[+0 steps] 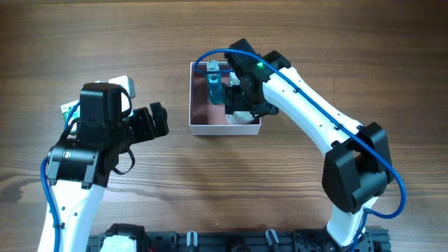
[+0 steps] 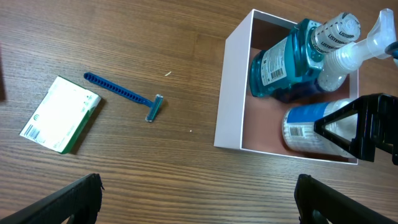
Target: Pack container
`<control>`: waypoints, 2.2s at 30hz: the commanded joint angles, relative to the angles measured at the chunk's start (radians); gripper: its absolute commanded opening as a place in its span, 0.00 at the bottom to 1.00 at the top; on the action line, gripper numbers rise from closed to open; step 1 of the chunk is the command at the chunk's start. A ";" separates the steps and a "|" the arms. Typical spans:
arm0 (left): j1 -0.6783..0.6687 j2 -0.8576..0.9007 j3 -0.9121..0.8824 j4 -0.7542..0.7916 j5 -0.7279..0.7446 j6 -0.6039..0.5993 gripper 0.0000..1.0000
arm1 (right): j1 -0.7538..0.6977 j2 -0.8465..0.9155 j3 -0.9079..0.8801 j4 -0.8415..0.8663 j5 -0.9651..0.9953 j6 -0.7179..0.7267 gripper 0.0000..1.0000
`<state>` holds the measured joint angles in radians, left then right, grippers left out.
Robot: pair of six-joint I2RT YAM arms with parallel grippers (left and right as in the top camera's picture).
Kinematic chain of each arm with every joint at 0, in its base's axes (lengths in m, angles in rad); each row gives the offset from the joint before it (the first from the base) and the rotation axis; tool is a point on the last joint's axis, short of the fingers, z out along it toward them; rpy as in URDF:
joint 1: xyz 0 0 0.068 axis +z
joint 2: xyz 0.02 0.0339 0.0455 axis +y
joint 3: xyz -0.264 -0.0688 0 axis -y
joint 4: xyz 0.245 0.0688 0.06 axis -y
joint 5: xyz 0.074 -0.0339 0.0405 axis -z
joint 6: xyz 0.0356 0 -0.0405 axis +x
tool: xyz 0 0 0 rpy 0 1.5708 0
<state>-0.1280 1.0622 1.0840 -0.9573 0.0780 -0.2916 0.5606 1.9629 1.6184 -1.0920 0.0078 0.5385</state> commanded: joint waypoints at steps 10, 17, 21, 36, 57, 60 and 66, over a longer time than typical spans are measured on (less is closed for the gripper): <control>0.001 0.002 0.021 0.003 0.019 -0.008 1.00 | -0.001 0.010 0.005 -0.024 0.020 -0.017 0.99; 0.001 0.002 0.021 0.003 0.019 -0.008 1.00 | -0.001 0.010 0.005 -0.019 0.013 -0.093 0.99; 0.001 0.002 0.021 0.003 0.019 -0.008 1.00 | -0.001 0.007 0.005 -0.011 0.014 -0.139 0.99; 0.001 0.002 0.021 0.003 0.019 -0.008 1.00 | -0.004 -0.055 0.029 -0.010 0.070 -0.148 1.00; 0.093 0.134 0.272 -0.251 -0.124 -0.050 1.00 | -0.631 -0.537 0.061 -0.155 -0.049 -0.171 1.00; 0.206 0.269 0.400 -0.343 -0.081 0.086 1.00 | -0.696 -0.521 0.032 -0.159 -0.054 -0.230 1.00; 0.290 0.477 0.380 -0.282 -0.200 0.206 1.00 | -0.703 -0.494 0.014 -0.156 -0.069 -0.251 1.00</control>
<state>0.1268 1.4139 1.4796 -1.2716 -0.0307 -0.1963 -0.1410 1.4525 1.6390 -1.2461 -0.0284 0.3336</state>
